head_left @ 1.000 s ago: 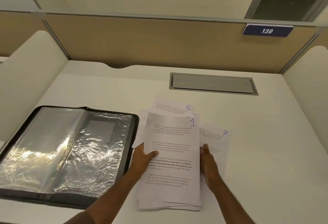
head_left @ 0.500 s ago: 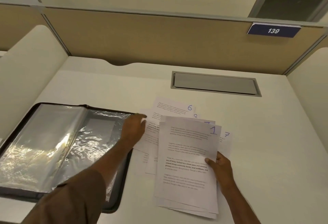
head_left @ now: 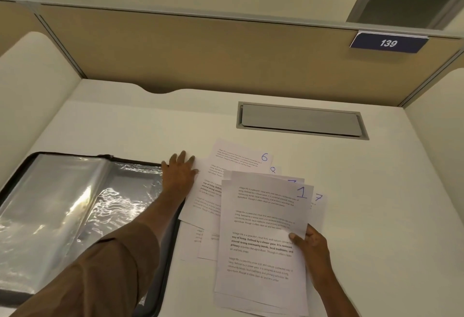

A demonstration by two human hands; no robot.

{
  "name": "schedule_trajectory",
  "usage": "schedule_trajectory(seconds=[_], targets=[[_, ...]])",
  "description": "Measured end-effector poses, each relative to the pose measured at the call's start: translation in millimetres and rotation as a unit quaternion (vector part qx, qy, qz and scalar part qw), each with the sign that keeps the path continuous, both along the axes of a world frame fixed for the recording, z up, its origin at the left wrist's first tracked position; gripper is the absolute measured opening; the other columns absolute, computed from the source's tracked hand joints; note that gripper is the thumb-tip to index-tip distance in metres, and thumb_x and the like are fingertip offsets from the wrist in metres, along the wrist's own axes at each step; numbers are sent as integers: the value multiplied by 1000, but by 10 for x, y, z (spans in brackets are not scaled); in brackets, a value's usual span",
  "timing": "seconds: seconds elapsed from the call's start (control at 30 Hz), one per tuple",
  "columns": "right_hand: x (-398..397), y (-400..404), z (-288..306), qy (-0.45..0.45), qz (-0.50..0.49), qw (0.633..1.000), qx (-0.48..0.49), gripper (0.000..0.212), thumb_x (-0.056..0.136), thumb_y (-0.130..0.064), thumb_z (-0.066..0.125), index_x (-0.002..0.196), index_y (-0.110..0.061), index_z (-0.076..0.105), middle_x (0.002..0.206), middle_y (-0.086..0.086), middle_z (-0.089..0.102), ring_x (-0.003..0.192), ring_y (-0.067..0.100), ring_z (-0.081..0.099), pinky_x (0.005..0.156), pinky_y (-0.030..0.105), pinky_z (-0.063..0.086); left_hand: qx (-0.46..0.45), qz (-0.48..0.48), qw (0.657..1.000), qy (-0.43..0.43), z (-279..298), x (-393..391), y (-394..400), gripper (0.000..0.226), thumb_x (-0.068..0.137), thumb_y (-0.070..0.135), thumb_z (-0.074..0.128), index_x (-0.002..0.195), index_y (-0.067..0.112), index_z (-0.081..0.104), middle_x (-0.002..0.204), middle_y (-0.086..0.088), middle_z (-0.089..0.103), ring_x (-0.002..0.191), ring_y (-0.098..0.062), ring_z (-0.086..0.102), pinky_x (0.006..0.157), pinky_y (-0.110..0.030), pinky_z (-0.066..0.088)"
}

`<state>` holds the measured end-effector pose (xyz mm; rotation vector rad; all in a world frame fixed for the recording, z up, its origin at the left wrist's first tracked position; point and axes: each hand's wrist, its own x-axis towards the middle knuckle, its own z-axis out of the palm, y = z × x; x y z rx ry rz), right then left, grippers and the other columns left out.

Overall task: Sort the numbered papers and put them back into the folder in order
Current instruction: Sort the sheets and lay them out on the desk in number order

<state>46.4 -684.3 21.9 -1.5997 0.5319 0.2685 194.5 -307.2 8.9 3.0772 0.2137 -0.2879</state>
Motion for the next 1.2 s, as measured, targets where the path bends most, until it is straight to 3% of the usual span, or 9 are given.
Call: schedule_trajectory(seconds=[0.2,0.37,0.5,0.63,0.73,0.83,0.97,1.1,1.2], targets=[[37,21,5,1,-1,1000,3,41,90,0,69,127,-16,65,106,0,78,92,26,76,89,53,59,-166,36,977,-130,-157,29,133,31,91,26,71,121,16,72,148,-10,53,136,-30,49,115,-57,32],[67,-3,42,1,-7,1000,24,40,90,3,67,127,-12,64,107,5,78,93,33,75,88,56,58,-329,110,917,-196,-130,-36,34,16,93,22,71,105,13,70,129,-9,66,127,-30,56,119,-51,29],[56,-33,18,-1,-14,1000,28,41,90,3,67,129,-12,64,110,5,77,96,33,74,87,51,59,-502,146,822,-225,251,-44,-150,11,91,11,71,90,18,63,91,-3,73,88,-16,71,75,-19,54],[19,-19,6,-8,-28,998,47,43,89,5,66,128,-11,64,112,6,76,98,30,74,77,35,62,-547,146,813,-136,313,26,-179,32,85,13,79,112,16,63,89,-2,76,81,-8,72,73,-19,55],[1,8,23,-7,-23,999,47,42,89,5,66,128,-12,65,114,7,76,101,32,73,88,46,60,-527,177,830,-40,235,59,-230,59,80,12,84,132,16,57,102,-8,72,90,-21,71,77,-33,58],[-40,-1,30,-3,-29,999,36,41,89,4,67,126,-13,65,114,9,76,101,35,73,94,57,55,-453,163,876,-12,243,87,-369,32,83,14,81,113,6,72,98,-10,74,79,-20,67,63,-24,50],[-101,-16,31,-10,-48,998,49,41,88,0,70,125,-15,66,116,8,75,102,34,72,95,59,54,-412,140,894,-106,408,-70,-490,20,94,27,70,77,17,70,72,0,70,64,-19,66,55,-30,49],[-145,0,64,-20,-70,995,66,65,68,-37,89,125,-18,66,118,6,75,104,32,72,96,55,55,-483,101,838,-235,716,-351,-384,28,101,24,62,75,14,64,61,-2,64,48,-15,60,42,-29,48],[-153,-7,12,-15,-75,994,81,43,86,-6,72,127,-16,65,119,8,74,107,36,70,99,62,51,-518,107,796,-296,893,-472,-114,25,99,19,64,78,8,67,62,-6,63,52,-18,59,47,-31,48]])
